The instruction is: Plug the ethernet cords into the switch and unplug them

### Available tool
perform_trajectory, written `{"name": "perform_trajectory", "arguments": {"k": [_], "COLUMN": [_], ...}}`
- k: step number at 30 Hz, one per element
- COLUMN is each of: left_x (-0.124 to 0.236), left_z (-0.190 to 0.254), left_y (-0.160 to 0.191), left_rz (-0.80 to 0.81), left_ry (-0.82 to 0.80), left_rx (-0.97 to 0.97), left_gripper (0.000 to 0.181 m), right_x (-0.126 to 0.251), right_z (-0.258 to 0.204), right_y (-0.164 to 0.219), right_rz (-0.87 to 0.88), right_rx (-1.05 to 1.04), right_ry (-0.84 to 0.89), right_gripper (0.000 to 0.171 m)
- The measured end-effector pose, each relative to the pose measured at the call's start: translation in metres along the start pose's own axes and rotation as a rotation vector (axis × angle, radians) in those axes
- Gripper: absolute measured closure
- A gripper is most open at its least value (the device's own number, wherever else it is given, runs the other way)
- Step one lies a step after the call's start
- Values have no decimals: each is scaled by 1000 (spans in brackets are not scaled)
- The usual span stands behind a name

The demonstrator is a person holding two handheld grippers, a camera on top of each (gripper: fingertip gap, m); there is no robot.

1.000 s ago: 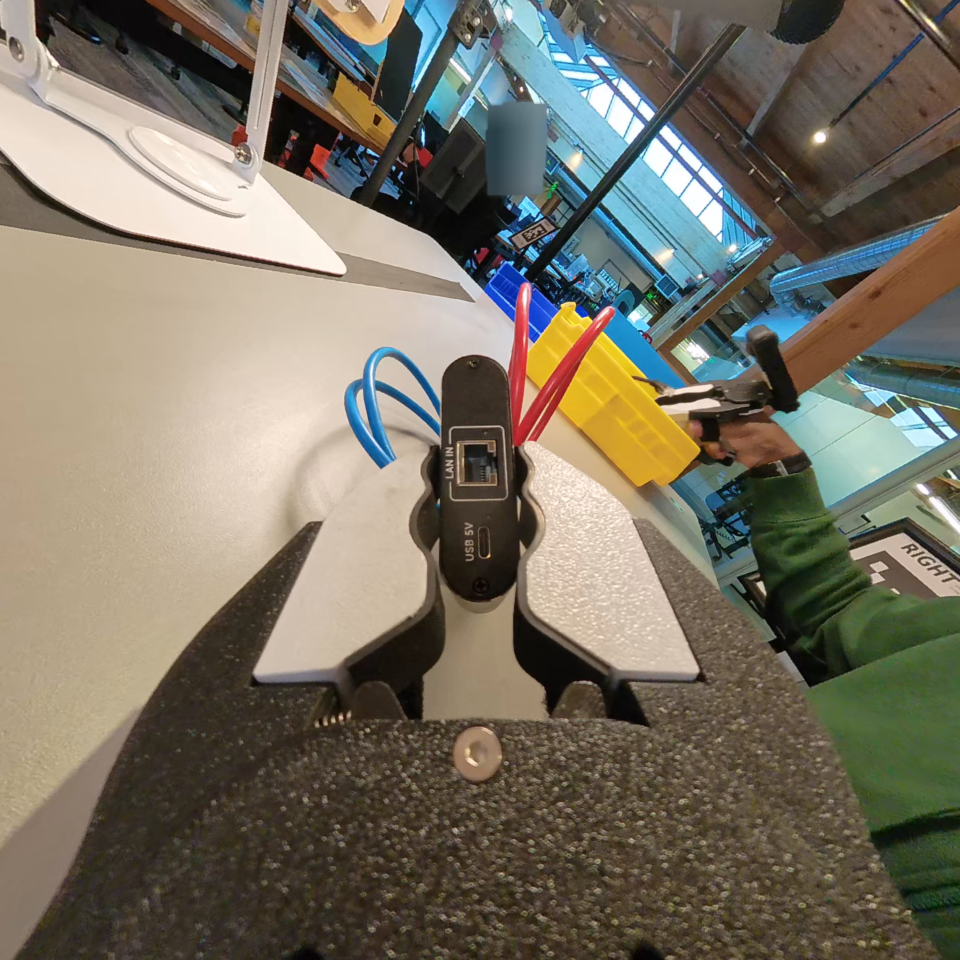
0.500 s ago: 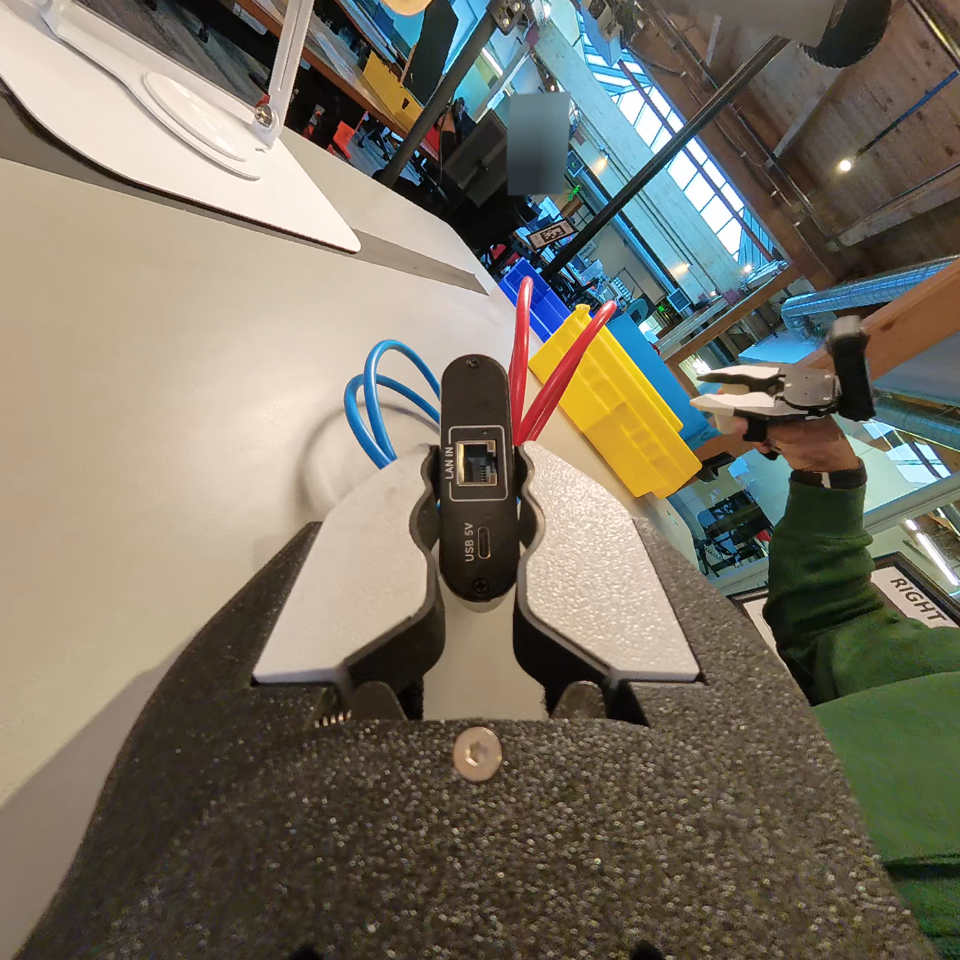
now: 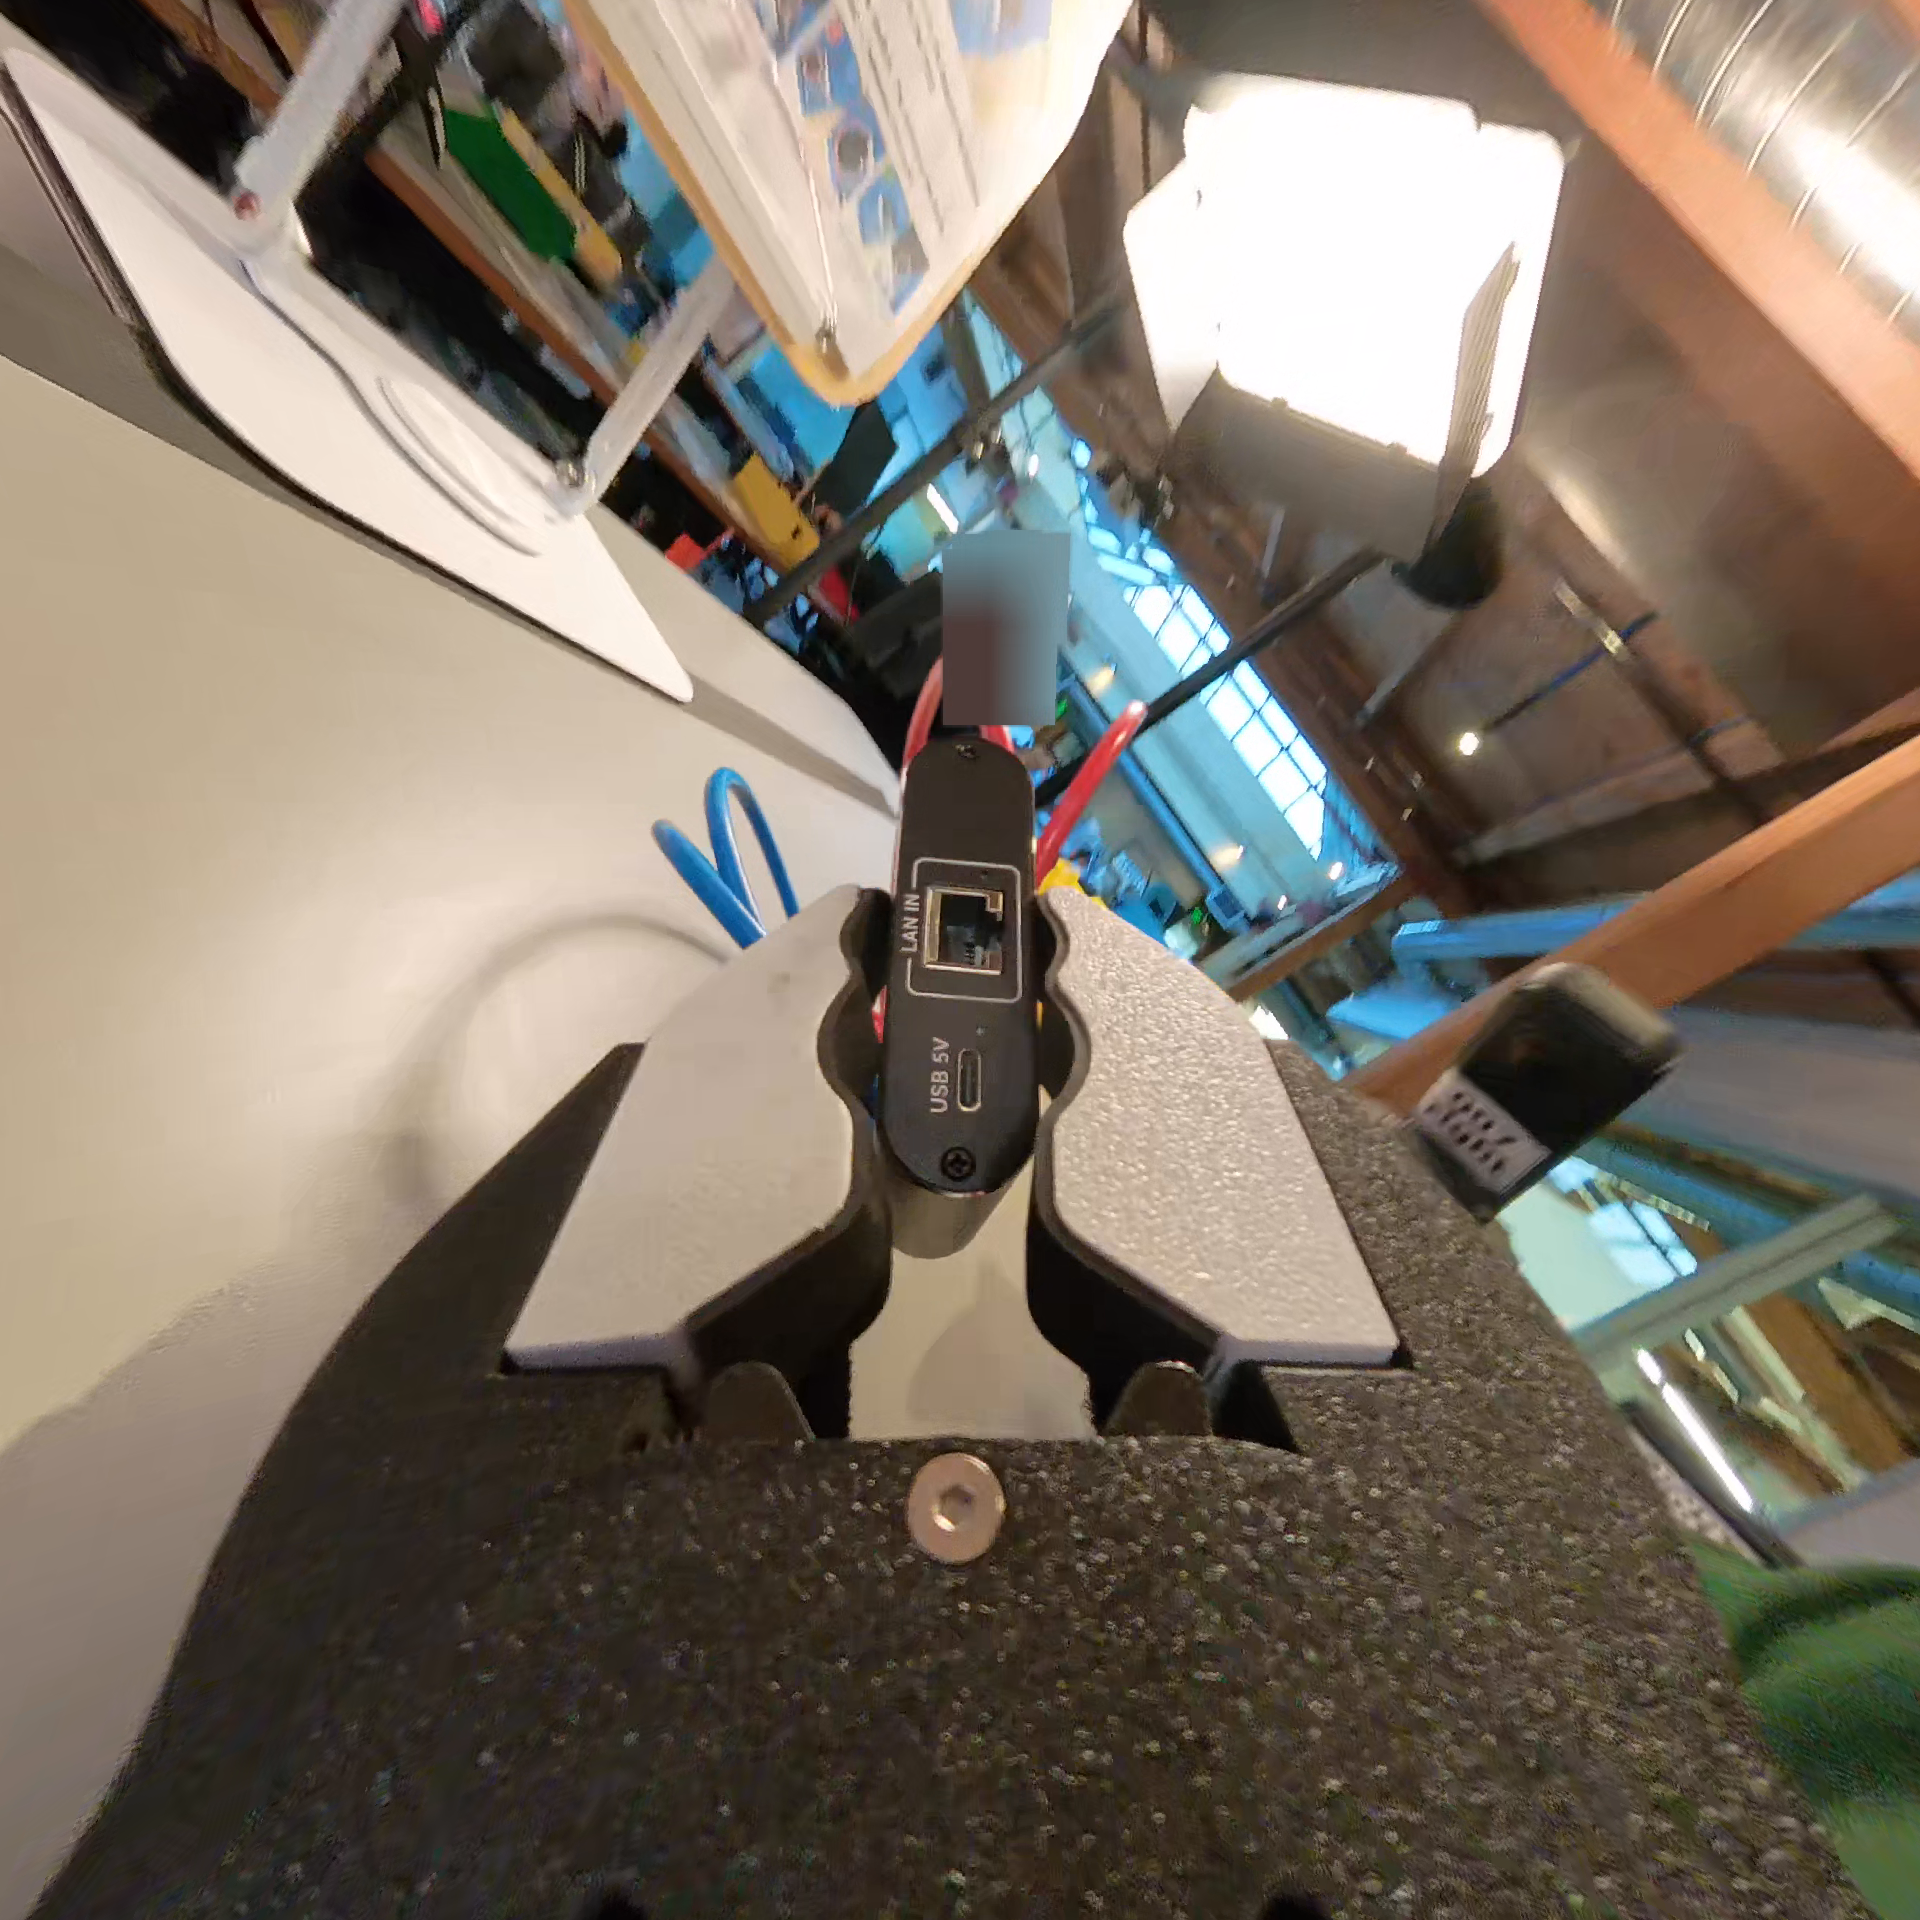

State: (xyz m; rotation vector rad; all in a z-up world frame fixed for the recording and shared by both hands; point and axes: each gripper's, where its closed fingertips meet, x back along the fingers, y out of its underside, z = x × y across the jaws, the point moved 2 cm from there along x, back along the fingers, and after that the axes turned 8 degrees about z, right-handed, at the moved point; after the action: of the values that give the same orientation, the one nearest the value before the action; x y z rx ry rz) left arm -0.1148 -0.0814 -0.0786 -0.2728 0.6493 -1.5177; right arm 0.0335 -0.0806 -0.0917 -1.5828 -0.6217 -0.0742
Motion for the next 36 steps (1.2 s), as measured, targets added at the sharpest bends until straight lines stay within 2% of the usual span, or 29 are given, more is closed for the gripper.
{"name": "perform_trajectory", "arguments": {"k": [3, 6, 11, 15, 17, 22, 29, 33, 36], "left_x": [3, 6, 5, 0, -3, -11, -15, -14, -12], "left_z": [6, 16, 36, 44, 45, 45, 53, 52, 54], "left_y": [-9, -16, -9, 9, 16, 31, 46, 53, 58], "left_rz": [114, 199, 254, 238, 206, 75, -100, -217, -273], "left_ry": [40, 114, 248, 299, 306, 306, 329, 328, 348], "left_rx": [28, 80, 182, 213, 216, 178, 64, -10, -2], "left_gripper": [155, 155, 155, 155, 155, 155, 153, 152, 151], "right_x": [-45, -64, -63, -47, -41, -26, -11, -6, -4], "right_z": [-1, 6, 13, 21, 27, 41, 52, 52, 53], "right_y": [-9, -20, -33, -42, -41, -41, -43, -43, -42], "right_rz": [97, 206, 417, 549, 569, 612, 652, 653, 638], "right_rx": [-181, -362, -499, -482, -459, -450, -458, -422, -413], "right_ry": [-34, -69, -159, -166, -144, -121, -191, -248, -301], "right_gripper": [135, 131, 125, 133, 140, 145, 142, 153, 154]}}
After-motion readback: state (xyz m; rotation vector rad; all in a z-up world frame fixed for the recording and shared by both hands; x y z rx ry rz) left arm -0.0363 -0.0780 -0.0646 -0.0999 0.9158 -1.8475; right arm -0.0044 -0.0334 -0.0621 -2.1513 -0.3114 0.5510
